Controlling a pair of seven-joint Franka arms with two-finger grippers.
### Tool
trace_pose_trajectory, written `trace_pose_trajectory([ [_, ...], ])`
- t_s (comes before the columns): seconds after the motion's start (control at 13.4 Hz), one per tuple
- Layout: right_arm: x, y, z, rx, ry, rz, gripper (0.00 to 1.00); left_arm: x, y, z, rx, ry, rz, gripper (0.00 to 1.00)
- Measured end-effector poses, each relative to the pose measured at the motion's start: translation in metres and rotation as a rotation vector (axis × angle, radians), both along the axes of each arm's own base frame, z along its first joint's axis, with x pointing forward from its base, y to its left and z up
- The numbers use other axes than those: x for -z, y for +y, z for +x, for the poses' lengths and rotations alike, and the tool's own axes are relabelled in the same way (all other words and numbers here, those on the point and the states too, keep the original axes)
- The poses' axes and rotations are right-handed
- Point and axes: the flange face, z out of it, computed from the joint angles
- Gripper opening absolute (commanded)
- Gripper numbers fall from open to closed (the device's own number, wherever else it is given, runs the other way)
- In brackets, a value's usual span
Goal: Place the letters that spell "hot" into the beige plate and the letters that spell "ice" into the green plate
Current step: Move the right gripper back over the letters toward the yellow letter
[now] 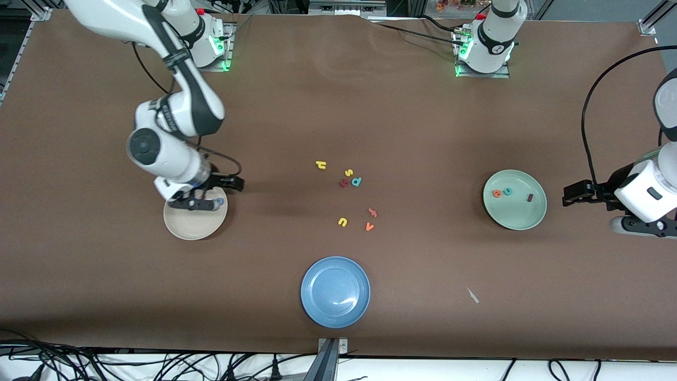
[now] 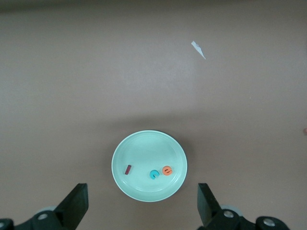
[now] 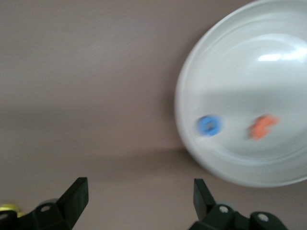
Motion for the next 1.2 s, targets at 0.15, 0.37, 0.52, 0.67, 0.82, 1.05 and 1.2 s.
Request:
trace_pose_trajectory([
  [0.15, -0.002, 0.057, -0.024, 0.077, 0.002, 0.014, 0.98, -0.002, -0.004, 0.000, 0.008, -0.003, 0.000, 1.00],
  [0.37, 0.003, 0.120, -0.062, 0.135, 0.002, 0.034, 0.98, -0.001, -0.009, -0.001, 0.016, 0.006, -0.002, 1.00],
  [0.52, 0.017, 0.153, -0.085, 0.134, -0.008, 0.053, 0.98, -0.001, -0.011, -0.002, 0.020, 0.012, -0.002, 1.00],
  [0.67, 0.038, 0.177, -0.105, 0.113, -0.015, 0.044, 0.98, 0.000, -0.017, -0.004, 0.030, 0.027, -0.005, 1.00],
  [0.82, 0.055, 0.192, -0.120, 0.089, -0.027, -0.001, 0.98, -0.001, -0.022, -0.008, 0.039, 0.054, -0.007, 1.00],
  [1.05, 0.072, 0.200, -0.130, 0.065, -0.062, -0.055, 0.98, -0.001, -0.023, -0.011, 0.040, 0.074, -0.006, 1.00],
  [1.2, 0.075, 0.210, -0.131, 0.052, -0.084, -0.063, 0.98, -0.001, -0.023, -0.011, 0.040, 0.075, -0.006, 1.00],
])
